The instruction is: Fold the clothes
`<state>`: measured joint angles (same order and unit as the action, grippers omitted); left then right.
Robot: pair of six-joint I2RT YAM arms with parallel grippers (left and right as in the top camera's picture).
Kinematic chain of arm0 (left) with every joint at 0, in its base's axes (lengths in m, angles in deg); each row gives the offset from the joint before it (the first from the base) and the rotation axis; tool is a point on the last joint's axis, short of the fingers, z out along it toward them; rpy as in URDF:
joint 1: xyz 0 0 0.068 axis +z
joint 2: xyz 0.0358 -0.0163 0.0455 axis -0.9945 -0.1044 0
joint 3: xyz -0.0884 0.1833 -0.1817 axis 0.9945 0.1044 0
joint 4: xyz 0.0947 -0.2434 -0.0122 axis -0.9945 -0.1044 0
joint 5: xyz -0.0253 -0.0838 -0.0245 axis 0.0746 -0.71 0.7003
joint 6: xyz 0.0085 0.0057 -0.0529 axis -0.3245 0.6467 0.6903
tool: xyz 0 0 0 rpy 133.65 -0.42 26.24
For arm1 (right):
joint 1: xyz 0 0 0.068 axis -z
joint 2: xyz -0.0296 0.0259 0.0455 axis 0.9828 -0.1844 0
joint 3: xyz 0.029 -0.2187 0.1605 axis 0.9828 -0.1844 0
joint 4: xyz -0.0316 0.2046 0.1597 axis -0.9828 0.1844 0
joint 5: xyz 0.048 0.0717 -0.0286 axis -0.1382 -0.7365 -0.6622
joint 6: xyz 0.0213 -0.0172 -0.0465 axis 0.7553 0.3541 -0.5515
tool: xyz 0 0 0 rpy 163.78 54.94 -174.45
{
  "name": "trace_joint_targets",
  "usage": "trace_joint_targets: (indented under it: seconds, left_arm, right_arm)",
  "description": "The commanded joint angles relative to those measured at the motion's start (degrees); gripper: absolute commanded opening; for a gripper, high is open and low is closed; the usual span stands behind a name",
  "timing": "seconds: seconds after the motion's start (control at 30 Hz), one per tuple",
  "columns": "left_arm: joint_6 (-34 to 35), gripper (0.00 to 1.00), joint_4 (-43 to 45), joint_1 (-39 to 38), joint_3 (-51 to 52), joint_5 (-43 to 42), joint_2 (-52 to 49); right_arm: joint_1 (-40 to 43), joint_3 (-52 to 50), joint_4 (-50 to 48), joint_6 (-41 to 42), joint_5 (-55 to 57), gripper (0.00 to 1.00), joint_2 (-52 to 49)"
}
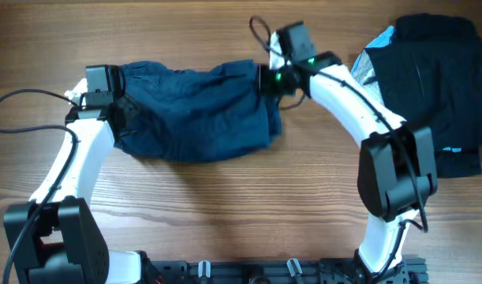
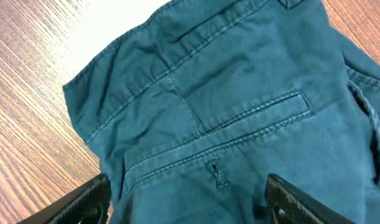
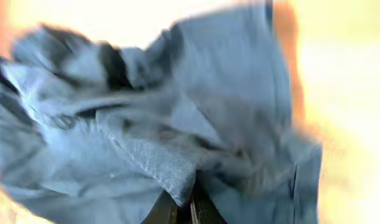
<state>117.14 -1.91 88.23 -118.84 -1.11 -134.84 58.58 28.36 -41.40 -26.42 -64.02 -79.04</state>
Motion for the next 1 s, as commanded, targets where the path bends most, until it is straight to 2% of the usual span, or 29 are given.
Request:
trace_joint_targets:
  seconds: [0.0, 0.3, 0.33, 0.37, 0.4, 0.43, 0.53, 0.67, 0.73, 0.8, 0.83, 0.87, 0.9, 0.93, 0.97]
  left_arm:
    - [-0.85, 0.79, -0.02, 0.04, -0.63, -0.85, -0.26]
    - [-0.87, 0.78, 0.00, 0.04, -0.63, -0.83, -0.28]
    - [-0.85, 0.78, 0.00, 0.04, -0.63, -0.83, -0.26]
    - [-0.85, 0.78, 0.00, 0.04, -0.63, -0.83, -0.28]
    - [-0.87, 0.78, 0.00, 0.04, -0.63, -0.81, -0.28]
    - [-0.87, 0.78, 0.00, 0.04, -0.63, -0.81, -0.28]
    - [-0.87, 0.78, 0.07, 0.04, -0.63, -0.79, -0.28]
    - [-0.85, 0.79, 0.09, 0.04, -0.63, -0.83, -0.28]
    - [-0.83, 0.75, 0.48, 0.02, -0.63, -0.87, -0.28]
    - [-0.81, 0.47, 2.03, 0.00, -0.63, -3.08, -0.28]
    - [-0.81, 0.33, 2.86, 0.00, -0.63, -4.26, -0.28]
    - [-0.79, 0.16, 3.87, 0.00, -0.63, -5.62, -0.28]
    - [-0.20, 0.08, 5.16, 0.00, -0.63, -7.21, -0.28]
    - [-0.20, 0.04, 6.38, 0.00, -0.63, -9.27, -0.28]
    - [-0.22, 0.04, 8.50, 0.00, -0.63, -13.09, -0.28]
  right_arm:
    - [0.15, 4.00, -4.15, -2.64, 5.42, 0.04, -0.31]
    - [0.26, 3.93, -10.93, -2.47, 10.10, 0.04, -7.41]
    - [0.26, 3.93, -11.89, -2.47, 10.27, 0.09, -8.50]
    - [0.28, 3.93, -13.07, -2.45, 10.84, 0.27, -9.70]
    - [0.42, 3.96, -14.14, -2.49, 11.43, 0.81, -10.62]
    - [0.79, 3.96, -15.06, -2.43, 12.17, 1.00, -11.04]
    - [2.82, 5.77, -12.96, -0.92, 12.70, 1.00, -10.14]
    - [5.27, 13.42, -1.66, -4.70, 5.95, 1.00, -7.13]
    - [5.20, 16.33, 2.67, -7.37, 1.99, 0.99, -6.32]
    - [4.04, 18.12, 5.92, -8.68, -1.99, 0.75, -5.68]
    - [3.30, 18.23, 6.51, -8.52, -3.43, 0.55, -5.64]
    - [2.34, 18.18, 7.04, -8.07, -5.11, 0.26, -5.68]
    - [0.98, 18.16, 7.43, -6.56, -5.68, 0.08, -5.97]
    - [-0.35, 18.05, 7.48, -5.55, -5.66, 0.04, -6.27]
    - [-2.23, 18.05, 7.15, -4.98, -5.66, 0.04, -6.58]
